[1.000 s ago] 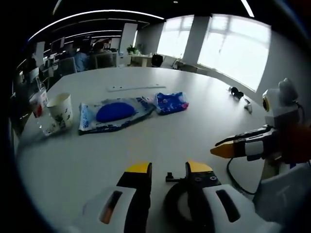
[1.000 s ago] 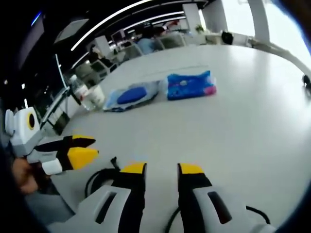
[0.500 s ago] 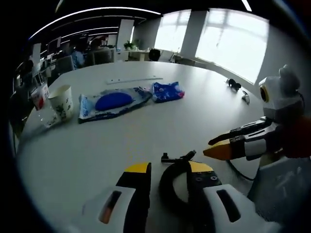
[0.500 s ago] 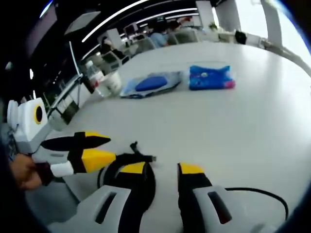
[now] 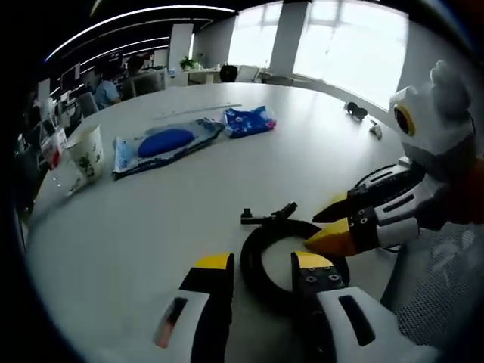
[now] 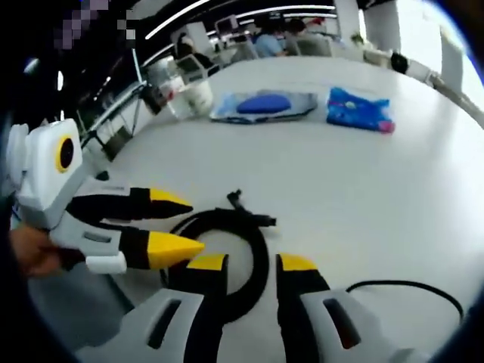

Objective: Arrange the tabletop items into an orderly group along one side of the table until the central work area is clear of visible clutter.

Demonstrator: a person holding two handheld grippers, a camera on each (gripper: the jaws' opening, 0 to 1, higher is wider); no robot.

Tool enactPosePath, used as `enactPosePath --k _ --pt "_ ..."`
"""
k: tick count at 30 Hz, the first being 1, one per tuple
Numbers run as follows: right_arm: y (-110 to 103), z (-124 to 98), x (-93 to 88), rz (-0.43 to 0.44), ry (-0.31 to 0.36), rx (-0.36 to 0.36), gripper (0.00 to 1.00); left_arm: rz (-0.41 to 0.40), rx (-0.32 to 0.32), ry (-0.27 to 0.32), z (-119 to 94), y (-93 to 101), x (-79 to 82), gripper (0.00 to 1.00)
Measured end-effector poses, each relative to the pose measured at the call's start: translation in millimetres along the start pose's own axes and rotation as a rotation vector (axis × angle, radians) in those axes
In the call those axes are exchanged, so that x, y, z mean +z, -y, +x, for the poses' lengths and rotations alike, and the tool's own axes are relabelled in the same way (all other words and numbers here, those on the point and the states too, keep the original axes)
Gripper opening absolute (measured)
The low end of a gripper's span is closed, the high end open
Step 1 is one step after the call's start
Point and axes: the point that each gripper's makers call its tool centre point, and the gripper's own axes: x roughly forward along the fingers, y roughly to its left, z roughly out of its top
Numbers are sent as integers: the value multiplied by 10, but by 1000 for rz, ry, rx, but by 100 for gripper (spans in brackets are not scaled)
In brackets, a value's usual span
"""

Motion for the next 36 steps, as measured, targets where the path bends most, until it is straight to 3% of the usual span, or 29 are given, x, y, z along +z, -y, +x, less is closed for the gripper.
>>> enactPosePath --k 7,9,13,17,19,26,36 --pt "-21 44 -53 -43 -15 -26 21 19 1 -42 19 -5 -169 28" --pt "-18 48 -51 -68 -29 -28 21 31 10 -28 16 -27 -139 27" --pt "-12 56 -69 -198 -73 -49 20 108 7 -31 43 -1 -125 26" --pt "-14 66 -81 -227 -75 -61 19 127 25 -41 54 20 -128 23" --pt "28 65 -66 -305 -76 -84 17 135 34 -42 53 12 -129 21" --pt "-29 69 -62 -300 -75 -73 8 173 59 -53 53 -17 -133 13" --pt "-8 64 -54 -281 -51 -84 5 176 67 -62 52 -21 -141 11"
